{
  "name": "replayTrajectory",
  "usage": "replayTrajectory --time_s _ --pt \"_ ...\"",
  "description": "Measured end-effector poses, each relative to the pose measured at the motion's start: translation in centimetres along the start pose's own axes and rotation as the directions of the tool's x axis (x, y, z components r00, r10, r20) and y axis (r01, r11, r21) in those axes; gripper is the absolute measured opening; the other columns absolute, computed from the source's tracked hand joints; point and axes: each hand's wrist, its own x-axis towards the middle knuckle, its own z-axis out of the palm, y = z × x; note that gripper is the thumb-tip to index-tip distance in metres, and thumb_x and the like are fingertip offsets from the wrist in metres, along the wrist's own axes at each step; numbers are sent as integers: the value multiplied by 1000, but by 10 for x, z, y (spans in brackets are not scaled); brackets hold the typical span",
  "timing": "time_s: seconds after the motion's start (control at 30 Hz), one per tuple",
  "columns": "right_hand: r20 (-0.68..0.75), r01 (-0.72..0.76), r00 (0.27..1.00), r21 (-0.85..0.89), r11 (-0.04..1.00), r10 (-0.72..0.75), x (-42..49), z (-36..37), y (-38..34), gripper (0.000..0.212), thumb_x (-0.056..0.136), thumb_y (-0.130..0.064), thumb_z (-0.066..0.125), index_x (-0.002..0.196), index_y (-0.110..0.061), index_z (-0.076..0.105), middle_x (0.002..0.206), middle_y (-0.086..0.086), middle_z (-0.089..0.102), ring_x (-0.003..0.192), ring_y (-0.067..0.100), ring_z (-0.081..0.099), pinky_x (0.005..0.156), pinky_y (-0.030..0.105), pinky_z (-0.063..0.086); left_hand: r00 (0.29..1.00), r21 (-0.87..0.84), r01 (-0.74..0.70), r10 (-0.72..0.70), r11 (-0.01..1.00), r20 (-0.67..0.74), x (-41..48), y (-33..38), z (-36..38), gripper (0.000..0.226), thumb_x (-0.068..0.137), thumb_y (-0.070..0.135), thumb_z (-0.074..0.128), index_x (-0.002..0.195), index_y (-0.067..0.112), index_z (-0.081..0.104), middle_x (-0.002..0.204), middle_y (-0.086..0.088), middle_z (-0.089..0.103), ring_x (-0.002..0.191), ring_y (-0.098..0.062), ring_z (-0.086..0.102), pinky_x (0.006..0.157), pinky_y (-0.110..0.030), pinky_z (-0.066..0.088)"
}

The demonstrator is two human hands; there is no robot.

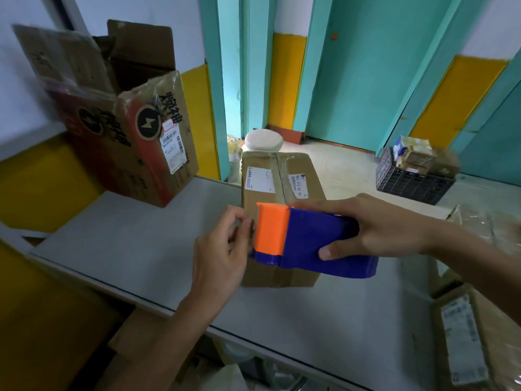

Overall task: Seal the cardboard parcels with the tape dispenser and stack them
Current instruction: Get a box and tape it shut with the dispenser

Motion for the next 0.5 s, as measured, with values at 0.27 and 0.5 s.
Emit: replayTrajectory --time_s 0.27,0.5 --pt "25 18 999 122 992 -21 -13 -6 2 65 80 -33 69 135 -42 36 102 -27 64 92 0 64 72 15 51 985 -104 172 -170 980 30 13 -16 -10 22 86 57 45 84 36 52 96 13 59 100 6 52 79 -15 42" --pt "24 51 998 201 978 -58 -18 -3 6 61 81 -19 65 135 -34 39 105 -22 65 94 5 65 74 15 51 781 -514 611 -355 602 513 5 1 0 39 72 56 69 90 21 68 78 4 71 72 -6 66 61 -18 48"
